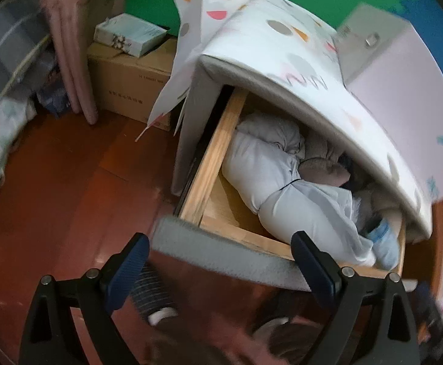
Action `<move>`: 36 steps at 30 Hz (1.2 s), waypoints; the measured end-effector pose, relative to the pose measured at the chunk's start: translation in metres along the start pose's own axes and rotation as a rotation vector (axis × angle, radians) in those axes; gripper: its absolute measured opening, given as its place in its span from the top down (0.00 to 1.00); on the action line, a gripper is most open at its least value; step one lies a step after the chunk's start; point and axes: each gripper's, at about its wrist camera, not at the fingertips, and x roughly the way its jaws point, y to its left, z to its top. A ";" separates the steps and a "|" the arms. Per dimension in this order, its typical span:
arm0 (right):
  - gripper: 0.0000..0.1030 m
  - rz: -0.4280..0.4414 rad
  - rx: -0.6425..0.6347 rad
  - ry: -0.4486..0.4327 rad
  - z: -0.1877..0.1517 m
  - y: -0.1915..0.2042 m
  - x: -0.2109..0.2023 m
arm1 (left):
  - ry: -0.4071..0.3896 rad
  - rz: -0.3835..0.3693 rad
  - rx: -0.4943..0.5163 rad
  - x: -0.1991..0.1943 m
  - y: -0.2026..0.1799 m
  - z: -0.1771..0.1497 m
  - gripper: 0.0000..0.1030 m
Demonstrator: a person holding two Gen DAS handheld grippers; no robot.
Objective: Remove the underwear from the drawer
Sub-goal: 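Hook the drawer front with the left tool and pull it open, then reach into the drawer and grasp the light blue sock with the right tool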
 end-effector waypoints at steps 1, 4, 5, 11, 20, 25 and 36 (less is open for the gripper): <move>0.00 0.005 0.002 0.002 0.000 -0.001 -0.001 | 0.001 0.016 0.019 -0.003 -0.001 -0.005 0.05; 0.00 0.009 0.007 0.012 0.000 -0.004 -0.002 | 0.019 0.042 0.062 -0.009 -0.003 -0.017 0.05; 0.00 0.008 -0.001 0.021 0.000 -0.003 -0.002 | 0.024 0.052 0.079 -0.011 -0.004 -0.020 0.05; 0.00 -0.054 -0.108 0.076 -0.001 0.008 -0.002 | 0.046 0.108 0.170 -0.017 -0.010 -0.030 0.05; 0.00 -0.050 -0.079 0.145 0.021 -0.006 -0.001 | 0.067 0.136 0.212 -0.024 -0.009 -0.046 0.05; 0.00 -0.059 -0.074 0.169 0.031 -0.012 0.001 | 0.070 0.155 0.232 -0.027 -0.011 -0.052 0.05; 0.00 -0.048 -0.036 0.208 0.042 -0.027 0.009 | 0.057 0.168 0.202 -0.029 -0.011 -0.054 0.06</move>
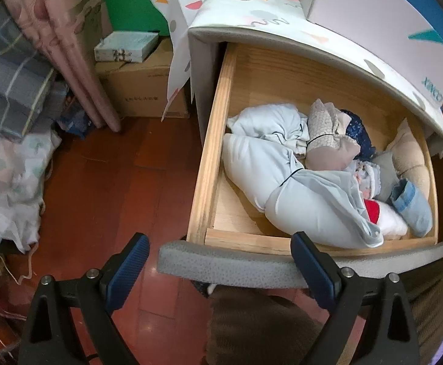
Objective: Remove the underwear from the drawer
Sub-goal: 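Reach into the drawer and grasp the light blue sock with the right tool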
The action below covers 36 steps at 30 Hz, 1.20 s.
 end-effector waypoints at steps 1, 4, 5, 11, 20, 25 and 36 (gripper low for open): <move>0.00 0.005 0.002 0.004 0.000 0.000 0.002 | 0.003 -0.011 -0.016 0.001 0.002 0.000 0.06; 0.06 0.043 -0.002 0.031 -0.001 0.001 0.012 | 0.001 0.000 -0.026 0.002 0.003 0.000 0.07; 0.10 0.056 -0.004 0.041 -0.002 0.003 0.014 | -0.003 0.017 -0.014 0.001 0.001 0.001 0.07; 0.27 0.105 -0.045 0.147 0.000 0.015 0.042 | -0.021 -0.024 -0.010 -0.011 -0.003 0.007 0.07; 0.30 0.095 -0.145 0.274 0.008 0.033 0.072 | -0.023 -0.083 -0.054 -0.026 -0.001 0.022 0.07; 0.29 0.049 -0.226 0.336 0.007 0.044 0.090 | -0.004 -0.086 -0.068 -0.022 -0.006 0.027 0.07; 0.29 0.016 -0.235 0.431 0.001 0.039 0.123 | 0.056 -0.125 -0.138 -0.007 -0.015 0.041 0.07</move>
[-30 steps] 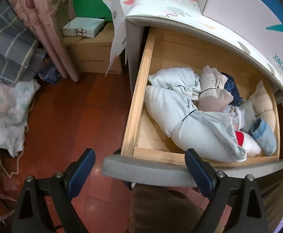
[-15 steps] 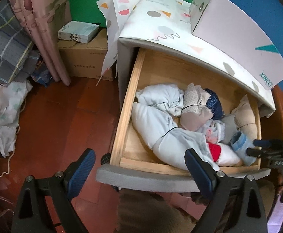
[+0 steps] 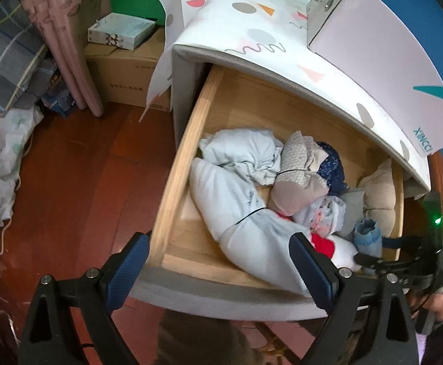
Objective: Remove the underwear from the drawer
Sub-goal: 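Reach into the drawer and grasp the light blue sock with the right tool, then grasp the pale blue rolled underwear with the left tool while the right tool holds the sock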
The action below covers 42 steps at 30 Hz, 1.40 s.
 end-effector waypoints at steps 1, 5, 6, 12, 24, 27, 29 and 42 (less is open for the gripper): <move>0.29 0.000 0.008 0.009 0.000 -0.002 0.003 | 0.006 -0.008 -0.006 0.001 -0.002 0.002 0.07; 0.32 0.021 0.049 0.025 0.001 -0.011 0.008 | 0.020 -0.013 -0.009 0.005 -0.012 0.009 0.07; 0.37 0.024 0.059 0.021 0.001 -0.013 0.007 | 0.024 -0.014 -0.007 0.006 -0.014 0.009 0.07; 0.54 0.068 0.157 0.008 -0.001 -0.046 0.004 | 0.043 -0.006 -0.011 0.012 -0.018 0.009 0.07; 0.54 -0.033 0.123 0.059 0.009 -0.041 0.019 | 0.084 -0.013 -0.069 0.012 -0.018 0.017 0.07; 0.59 -0.046 0.122 0.040 0.010 -0.041 0.019 | 0.110 -0.025 -0.069 0.014 -0.022 0.019 0.07; 0.61 -0.060 0.121 0.015 0.004 -0.031 0.015 | 0.132 -0.035 -0.069 0.017 -0.024 0.020 0.07; 0.64 0.073 0.296 -0.331 -0.043 -0.023 -0.050 | 0.201 0.013 -0.122 0.049 -0.029 0.025 0.07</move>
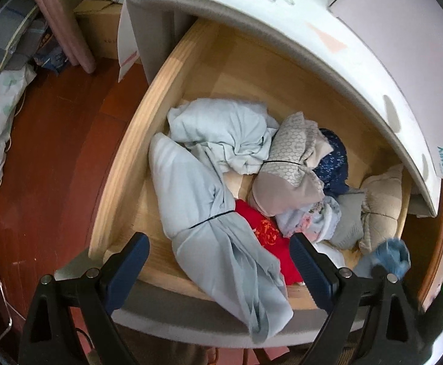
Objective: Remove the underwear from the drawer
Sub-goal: 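Grasp the pale blue rolled underwear with the left tool while the right tool holds the sock, then lift the pale blue underwear into the white box and open the left tool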
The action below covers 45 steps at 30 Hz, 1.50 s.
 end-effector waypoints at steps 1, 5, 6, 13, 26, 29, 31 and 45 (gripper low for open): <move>0.64 0.002 0.008 -0.011 -0.005 0.000 0.000 | 0.000 0.007 -0.002 0.003 -0.001 0.001 0.07; 0.64 0.026 0.016 -0.047 -0.016 0.007 -0.006 | 0.011 0.040 0.008 0.017 -0.007 0.002 0.07; 0.64 0.028 0.012 -0.052 -0.016 0.007 -0.004 | 0.015 0.044 0.010 0.020 -0.006 0.002 0.07; 0.64 0.059 0.009 -0.055 -0.020 0.009 -0.011 | 0.043 0.070 0.012 0.039 -0.004 -0.001 0.26; 0.63 0.079 0.043 -0.070 -0.019 0.004 -0.011 | -0.025 0.065 0.115 0.019 -0.012 -0.008 0.52; 0.63 0.075 0.051 -0.080 -0.019 0.003 -0.013 | -0.048 0.060 0.156 0.006 -0.010 -0.015 0.53; 0.63 0.070 0.050 -0.085 -0.019 0.004 -0.012 | -0.064 0.052 0.177 -0.001 -0.011 -0.017 0.53; 0.63 0.047 0.061 -0.107 -0.019 0.005 -0.013 | -0.270 0.043 0.418 -0.061 -0.030 -0.042 0.53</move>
